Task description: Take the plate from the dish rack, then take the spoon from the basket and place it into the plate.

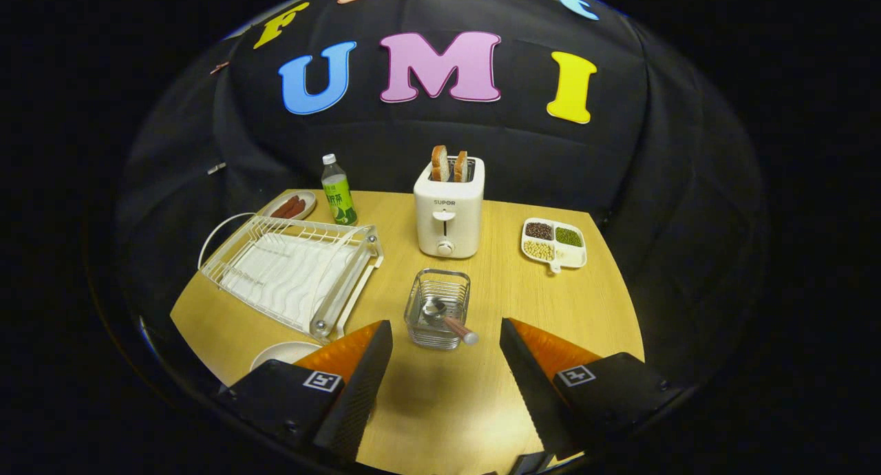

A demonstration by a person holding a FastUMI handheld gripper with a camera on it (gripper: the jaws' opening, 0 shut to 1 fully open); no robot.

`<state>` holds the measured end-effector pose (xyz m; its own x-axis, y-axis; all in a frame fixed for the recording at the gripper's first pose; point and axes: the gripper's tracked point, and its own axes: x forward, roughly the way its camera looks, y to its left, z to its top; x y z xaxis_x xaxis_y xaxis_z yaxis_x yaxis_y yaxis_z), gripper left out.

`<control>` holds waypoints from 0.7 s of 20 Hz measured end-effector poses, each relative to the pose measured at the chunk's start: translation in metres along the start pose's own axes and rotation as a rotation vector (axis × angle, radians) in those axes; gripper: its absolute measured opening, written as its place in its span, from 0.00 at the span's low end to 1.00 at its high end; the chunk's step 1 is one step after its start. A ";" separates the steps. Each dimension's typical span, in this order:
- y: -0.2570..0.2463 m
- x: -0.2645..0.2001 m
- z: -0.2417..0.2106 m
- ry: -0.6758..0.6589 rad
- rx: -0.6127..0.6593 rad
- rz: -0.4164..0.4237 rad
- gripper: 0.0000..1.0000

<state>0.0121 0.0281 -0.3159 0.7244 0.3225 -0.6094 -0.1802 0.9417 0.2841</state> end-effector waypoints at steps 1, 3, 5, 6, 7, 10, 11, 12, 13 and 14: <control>-0.004 0.010 -0.007 0.027 -0.020 0.012 0.97; -0.007 0.026 -0.022 0.086 -0.049 0.039 0.79; -0.005 0.038 -0.030 0.118 -0.056 0.065 0.64; -0.007 0.043 -0.031 0.119 -0.064 0.068 0.63; -0.005 0.048 -0.031 0.123 -0.067 0.080 0.63; -0.004 0.051 -0.031 0.125 -0.063 0.079 0.39; -0.001 0.051 -0.032 0.133 -0.057 0.087 0.29; 0.004 0.051 -0.031 0.136 -0.045 0.104 0.21; 0.005 0.052 -0.030 0.131 -0.045 0.105 0.19; 0.005 0.047 -0.026 0.121 -0.042 0.101 0.14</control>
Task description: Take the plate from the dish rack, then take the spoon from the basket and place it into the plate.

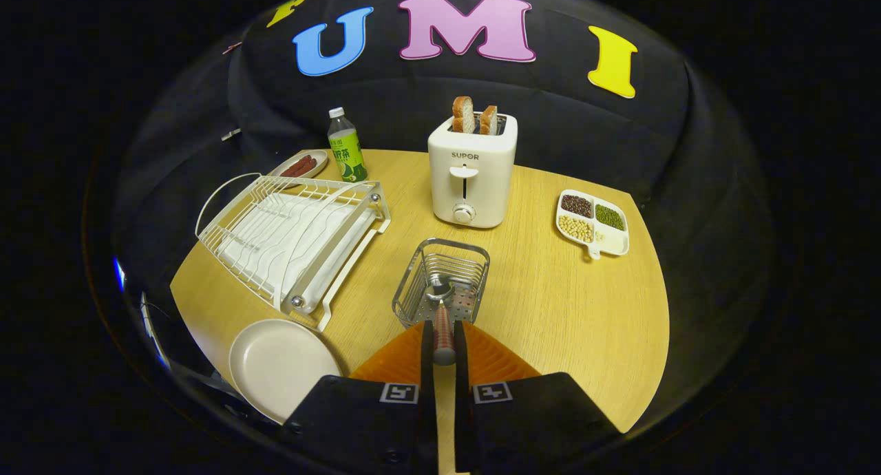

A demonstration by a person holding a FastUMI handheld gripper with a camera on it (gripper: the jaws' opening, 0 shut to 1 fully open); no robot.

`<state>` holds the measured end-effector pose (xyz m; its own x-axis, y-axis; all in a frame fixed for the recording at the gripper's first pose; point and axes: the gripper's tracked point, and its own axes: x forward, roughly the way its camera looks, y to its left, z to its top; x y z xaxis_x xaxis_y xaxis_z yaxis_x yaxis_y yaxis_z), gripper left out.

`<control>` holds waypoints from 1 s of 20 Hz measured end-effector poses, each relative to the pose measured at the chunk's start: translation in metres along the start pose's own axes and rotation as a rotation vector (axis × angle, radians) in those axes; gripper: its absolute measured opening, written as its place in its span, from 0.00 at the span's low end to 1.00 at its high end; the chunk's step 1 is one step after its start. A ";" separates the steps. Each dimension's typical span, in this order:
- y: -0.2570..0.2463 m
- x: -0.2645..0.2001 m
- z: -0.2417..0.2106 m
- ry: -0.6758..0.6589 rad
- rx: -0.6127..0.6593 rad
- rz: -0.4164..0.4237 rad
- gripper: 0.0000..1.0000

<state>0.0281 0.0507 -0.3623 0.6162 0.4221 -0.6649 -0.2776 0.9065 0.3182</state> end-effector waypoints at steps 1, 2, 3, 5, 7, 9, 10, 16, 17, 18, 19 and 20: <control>0.000 -0.004 0.004 -0.007 0.003 -0.012 0.14; -0.001 -0.007 0.005 -0.014 0.003 -0.025 0.12; 0.000 -0.012 0.008 -0.020 0.002 -0.031 0.12; 0.003 -0.025 0.016 -0.042 -0.002 -0.033 0.12; 0.003 -0.047 0.028 -0.073 0.000 -0.040 0.12; 0.010 -0.075 0.046 -0.132 0.024 -0.029 0.11; 0.018 -0.091 0.055 -0.163 0.036 -0.010 0.12; 0.088 -0.158 0.053 -0.208 -0.014 0.140 0.12; 0.099 -0.161 0.045 -0.193 -0.021 0.158 0.11; 0.108 -0.162 0.034 -0.176 -0.034 0.172 0.12; 0.116 -0.159 0.023 -0.156 -0.048 0.179 0.11; 0.124 -0.156 0.009 -0.132 -0.058 0.184 0.11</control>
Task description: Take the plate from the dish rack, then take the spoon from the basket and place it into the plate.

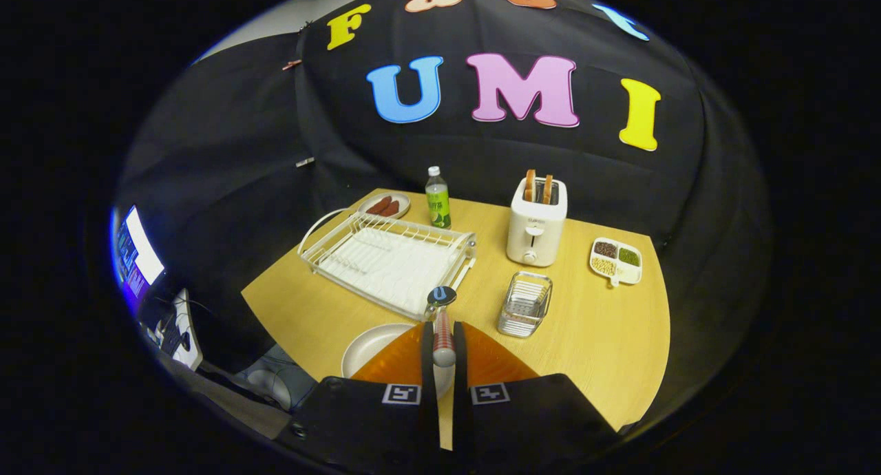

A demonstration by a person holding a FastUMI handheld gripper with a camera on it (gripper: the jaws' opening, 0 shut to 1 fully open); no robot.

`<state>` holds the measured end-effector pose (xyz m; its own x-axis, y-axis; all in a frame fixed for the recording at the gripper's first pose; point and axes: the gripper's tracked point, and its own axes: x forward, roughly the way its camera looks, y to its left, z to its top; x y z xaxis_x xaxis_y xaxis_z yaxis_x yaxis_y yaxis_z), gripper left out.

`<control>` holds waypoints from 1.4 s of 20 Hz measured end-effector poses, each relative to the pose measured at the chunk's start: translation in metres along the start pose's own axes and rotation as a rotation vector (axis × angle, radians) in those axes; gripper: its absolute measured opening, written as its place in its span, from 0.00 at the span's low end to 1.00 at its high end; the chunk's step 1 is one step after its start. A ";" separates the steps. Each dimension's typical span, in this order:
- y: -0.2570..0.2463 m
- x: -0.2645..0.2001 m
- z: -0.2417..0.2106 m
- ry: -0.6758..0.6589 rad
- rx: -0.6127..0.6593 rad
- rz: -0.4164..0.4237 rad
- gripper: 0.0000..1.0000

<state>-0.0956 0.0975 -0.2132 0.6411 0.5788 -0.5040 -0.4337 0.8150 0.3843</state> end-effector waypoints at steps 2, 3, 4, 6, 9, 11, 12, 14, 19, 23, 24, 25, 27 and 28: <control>0.016 0.010 -0.025 0.043 0.007 0.021 0.12; 0.021 0.018 -0.037 0.064 0.005 0.028 0.12; 0.023 0.026 -0.052 0.098 -0.004 0.024 0.11; 0.023 0.040 -0.074 0.138 -0.022 0.010 0.12; 0.031 0.060 -0.100 0.177 -0.009 0.015 0.11; 0.035 0.071 -0.112 0.199 0.004 0.024 0.12; 0.037 0.075 -0.116 0.206 0.008 0.029 0.12; 0.042 0.080 -0.122 0.221 0.010 0.042 0.12; 0.038 0.086 -0.155 0.316 -0.028 0.019 0.15; 0.032 0.091 -0.175 0.365 -0.024 -0.007 0.21; 0.034 0.090 -0.177 0.370 -0.015 -0.006 0.27; 0.034 0.090 -0.176 0.366 -0.004 -0.005 0.41; 0.035 0.093 -0.178 0.368 0.007 -0.005 0.69; 0.035 0.092 -0.178 0.369 0.007 -0.005 0.82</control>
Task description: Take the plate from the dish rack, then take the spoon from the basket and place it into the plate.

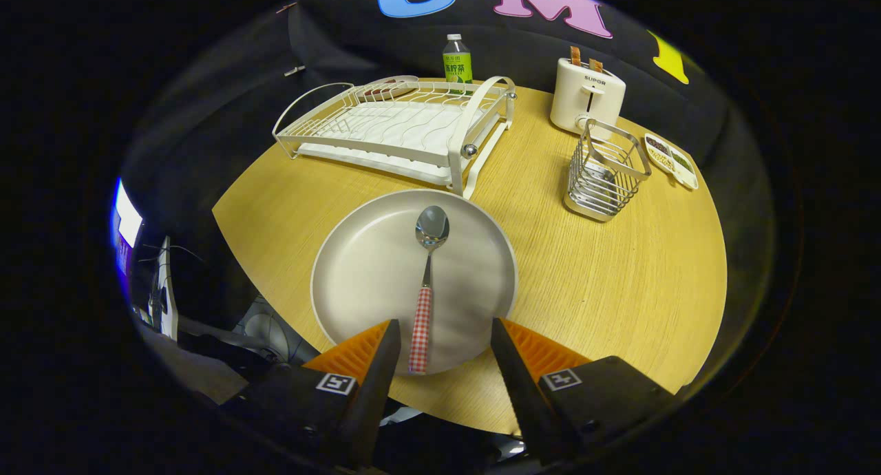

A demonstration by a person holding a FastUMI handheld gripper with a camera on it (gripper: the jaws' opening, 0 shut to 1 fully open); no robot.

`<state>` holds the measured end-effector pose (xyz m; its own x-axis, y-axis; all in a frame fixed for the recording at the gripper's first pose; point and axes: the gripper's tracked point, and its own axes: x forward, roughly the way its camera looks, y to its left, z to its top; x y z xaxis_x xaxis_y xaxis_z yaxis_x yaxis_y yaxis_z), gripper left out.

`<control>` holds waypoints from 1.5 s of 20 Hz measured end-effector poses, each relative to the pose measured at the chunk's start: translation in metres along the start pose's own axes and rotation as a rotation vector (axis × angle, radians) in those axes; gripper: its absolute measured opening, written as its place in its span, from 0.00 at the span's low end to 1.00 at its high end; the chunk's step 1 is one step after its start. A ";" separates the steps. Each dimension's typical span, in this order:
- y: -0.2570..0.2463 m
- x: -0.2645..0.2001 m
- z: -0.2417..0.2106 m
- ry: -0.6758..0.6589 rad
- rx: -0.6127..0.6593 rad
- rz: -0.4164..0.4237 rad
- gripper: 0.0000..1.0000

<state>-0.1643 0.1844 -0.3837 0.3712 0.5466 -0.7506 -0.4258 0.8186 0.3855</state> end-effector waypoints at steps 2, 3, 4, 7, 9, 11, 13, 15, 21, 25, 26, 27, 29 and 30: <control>0.001 0.000 0.000 0.000 -0.002 0.002 0.96; 0.001 0.000 0.001 0.000 0.000 0.003 0.98; 0.001 0.000 0.001 -0.002 0.002 0.003 0.99; 0.000 -0.004 0.011 -0.024 0.010 -0.005 1.00; -0.001 -0.014 0.030 -0.078 0.010 -0.019 1.00; -0.006 -0.033 0.059 -0.152 0.006 -0.041 1.00; -0.012 -0.056 0.096 -0.245 0.000 -0.073 0.98; -0.019 -0.085 0.136 -0.346 -0.005 -0.103 0.98; -0.025 -0.175 0.232 -0.598 -0.035 -0.150 0.97; -0.023 -0.243 0.279 -0.765 -0.101 -0.216 0.97; -0.022 -0.259 0.289 -0.802 -0.122 -0.232 0.98; -0.022 -0.276 0.298 -0.839 -0.141 -0.250 0.99; -0.019 -0.304 0.313 -0.907 -0.165 -0.278 0.99; -0.016 -0.317 0.319 -0.941 -0.167 -0.283 0.99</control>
<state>-0.0119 0.0539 0.0194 0.9492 0.3114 -0.0442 -0.3041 0.9446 0.1234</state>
